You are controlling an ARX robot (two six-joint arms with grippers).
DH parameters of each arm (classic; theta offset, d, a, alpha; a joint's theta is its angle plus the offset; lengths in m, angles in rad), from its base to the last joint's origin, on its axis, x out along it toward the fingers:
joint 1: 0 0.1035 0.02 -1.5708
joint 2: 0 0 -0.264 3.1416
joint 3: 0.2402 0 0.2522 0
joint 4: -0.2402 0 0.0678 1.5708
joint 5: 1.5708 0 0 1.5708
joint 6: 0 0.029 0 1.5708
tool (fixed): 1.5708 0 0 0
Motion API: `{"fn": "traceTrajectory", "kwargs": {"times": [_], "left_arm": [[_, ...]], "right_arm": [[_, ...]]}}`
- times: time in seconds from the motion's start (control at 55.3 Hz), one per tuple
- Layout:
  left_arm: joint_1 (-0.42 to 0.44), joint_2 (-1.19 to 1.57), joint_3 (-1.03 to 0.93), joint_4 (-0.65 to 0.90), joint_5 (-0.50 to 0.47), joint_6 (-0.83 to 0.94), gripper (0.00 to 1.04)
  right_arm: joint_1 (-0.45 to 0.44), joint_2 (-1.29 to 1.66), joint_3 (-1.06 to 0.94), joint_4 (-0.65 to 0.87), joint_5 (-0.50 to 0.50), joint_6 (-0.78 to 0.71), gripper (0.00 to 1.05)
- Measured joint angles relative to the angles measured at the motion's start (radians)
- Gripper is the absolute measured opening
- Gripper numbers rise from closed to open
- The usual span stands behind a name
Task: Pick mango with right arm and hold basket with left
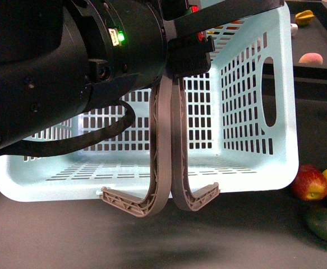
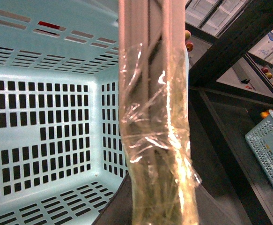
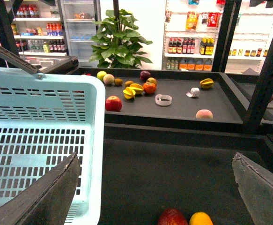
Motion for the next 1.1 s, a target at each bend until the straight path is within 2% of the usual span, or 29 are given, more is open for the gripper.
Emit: {"fn": "traceTrajectory", "kwargs": {"times": [0.741, 0.832, 0.959, 1.031, 1.103], "left_arm": [[0.0, 0.0, 0.0, -0.002, 0.0, 0.0, 0.08], [0.0, 0.0, 0.0, -0.003, 0.0, 0.0, 0.08], [0.0, 0.0, 0.0, -0.003, 0.0, 0.001, 0.08], [0.0, 0.0, 0.0, -0.004, 0.0, 0.0, 0.08], [0.0, 0.0, 0.0, -0.004, 0.0, 0.0, 0.08]], "right_arm": [[-0.001, 0.008, 0.0, 0.01, 0.017, -0.02, 0.97], [-0.053, 0.106, 0.005, 0.09, -0.001, -0.027, 0.97], [-0.16, 0.409, 0.041, 0.287, -0.101, -0.023, 0.97], [-0.243, 0.74, 0.103, 0.505, -0.182, -0.014, 0.97], [-0.302, 1.035, 0.182, 0.663, -0.195, -0.013, 0.97]]}}
